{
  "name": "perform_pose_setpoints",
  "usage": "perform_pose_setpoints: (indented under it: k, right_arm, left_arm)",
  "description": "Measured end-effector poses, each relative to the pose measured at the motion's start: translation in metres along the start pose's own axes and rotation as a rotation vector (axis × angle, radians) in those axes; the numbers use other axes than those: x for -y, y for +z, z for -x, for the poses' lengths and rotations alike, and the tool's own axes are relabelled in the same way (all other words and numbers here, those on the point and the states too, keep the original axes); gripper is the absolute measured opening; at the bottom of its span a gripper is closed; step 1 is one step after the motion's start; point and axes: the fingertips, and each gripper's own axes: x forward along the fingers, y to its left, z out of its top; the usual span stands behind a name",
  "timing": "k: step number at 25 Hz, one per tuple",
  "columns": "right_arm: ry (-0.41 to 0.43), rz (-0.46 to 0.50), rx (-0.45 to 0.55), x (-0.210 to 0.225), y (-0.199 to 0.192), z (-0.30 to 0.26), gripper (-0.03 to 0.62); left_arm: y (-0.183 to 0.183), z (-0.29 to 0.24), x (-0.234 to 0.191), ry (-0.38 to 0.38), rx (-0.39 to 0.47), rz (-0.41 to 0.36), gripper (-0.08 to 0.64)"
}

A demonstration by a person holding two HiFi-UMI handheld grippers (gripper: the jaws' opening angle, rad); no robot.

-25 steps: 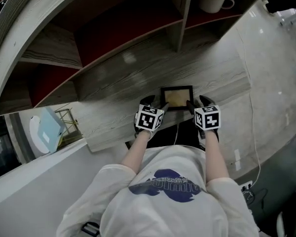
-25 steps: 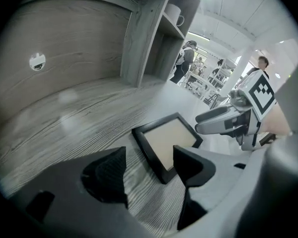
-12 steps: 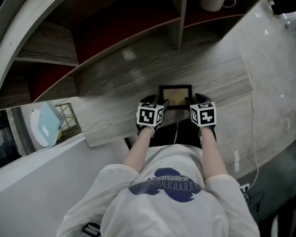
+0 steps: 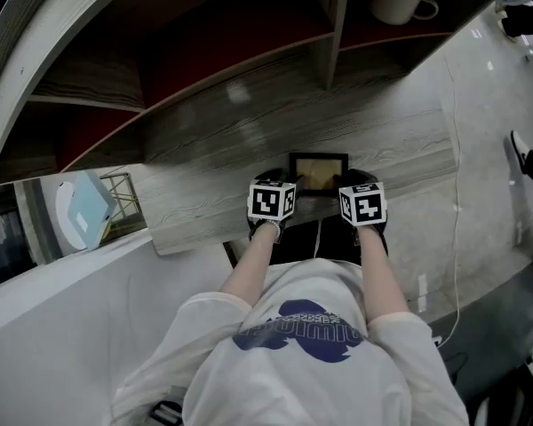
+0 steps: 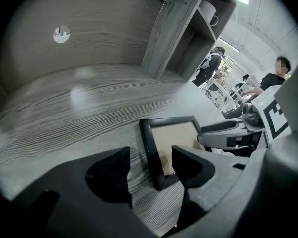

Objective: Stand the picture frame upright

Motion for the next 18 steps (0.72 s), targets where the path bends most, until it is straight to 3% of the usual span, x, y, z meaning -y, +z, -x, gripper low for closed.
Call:
perform_pose_setpoints:
  k: [18]
  right_arm:
    - [-0.032, -0.007, -0.006, 0.0033, -0.0005, -0.0006, 0.143]
  left_arm:
    - [-0.0023, -0.0038, 0.0013, 0.016, -0.027, -0.03, 0.212]
